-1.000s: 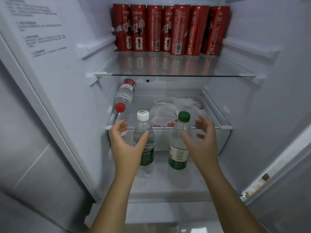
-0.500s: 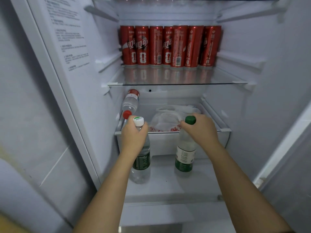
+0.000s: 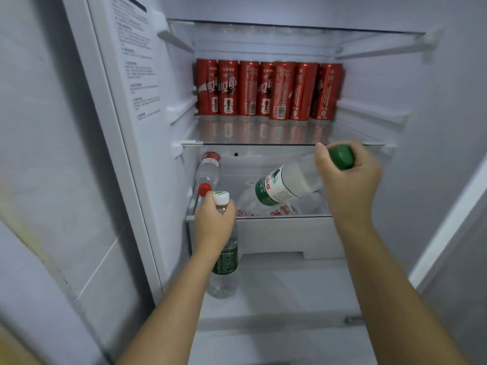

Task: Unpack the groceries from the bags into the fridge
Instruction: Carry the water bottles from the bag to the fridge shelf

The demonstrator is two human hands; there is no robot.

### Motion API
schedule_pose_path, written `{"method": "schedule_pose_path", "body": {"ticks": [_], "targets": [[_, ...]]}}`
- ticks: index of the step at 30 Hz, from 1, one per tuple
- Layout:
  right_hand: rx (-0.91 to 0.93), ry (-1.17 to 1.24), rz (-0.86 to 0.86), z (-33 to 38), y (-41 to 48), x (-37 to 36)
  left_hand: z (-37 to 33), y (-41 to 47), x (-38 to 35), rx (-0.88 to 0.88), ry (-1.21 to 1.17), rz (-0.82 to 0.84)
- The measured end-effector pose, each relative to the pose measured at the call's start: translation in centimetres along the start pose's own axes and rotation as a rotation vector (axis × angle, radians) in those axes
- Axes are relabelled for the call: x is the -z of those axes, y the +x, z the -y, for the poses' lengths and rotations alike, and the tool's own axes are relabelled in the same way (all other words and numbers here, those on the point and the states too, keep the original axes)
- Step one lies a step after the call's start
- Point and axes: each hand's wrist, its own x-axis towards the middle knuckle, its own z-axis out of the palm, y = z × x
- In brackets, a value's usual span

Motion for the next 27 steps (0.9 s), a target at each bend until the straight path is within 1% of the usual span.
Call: {"method": "schedule_pose_path", "body": {"ticks": [7,10,12,16,21,24,27], "targets": [[0.065,-0.033,-0.015,-5.0,-4.1,-3.0,0.2,0.0,0.1,-0.006,-0.022,0.000],[0.088,-0.086,0.042,-6.4,-5.0,-4.0,-0.1,-0.2,0.2,-0.015,-0.003,-0.009],[0.054,-0.176,0.125,-7.6,-5.5,-4.8,-0.4,-0.4,0.3,-0.018,-0.011,-0.011],[-0.083,-0.501,0.280,-9.3,-5.4,-7.0,-0.6,-0.6,0.7,-0.027,-0.039,-0.038],[-0.157,-0.760,0.660,-9.7,-3.0,-11.3,-0.7,-0.8,1.5,0.007,-0.070,-0.070],[-0.229,-0.760,0.810,-9.9,-2.5,-13.7,-0.5,-0.8,2.1,0.044,-0.096,-0.106],[-0.262,-0.680,0.859,-9.8,-2.3,-15.6,0.0,-0.7,2.5,0.074,-0.170,-0.124]]}}
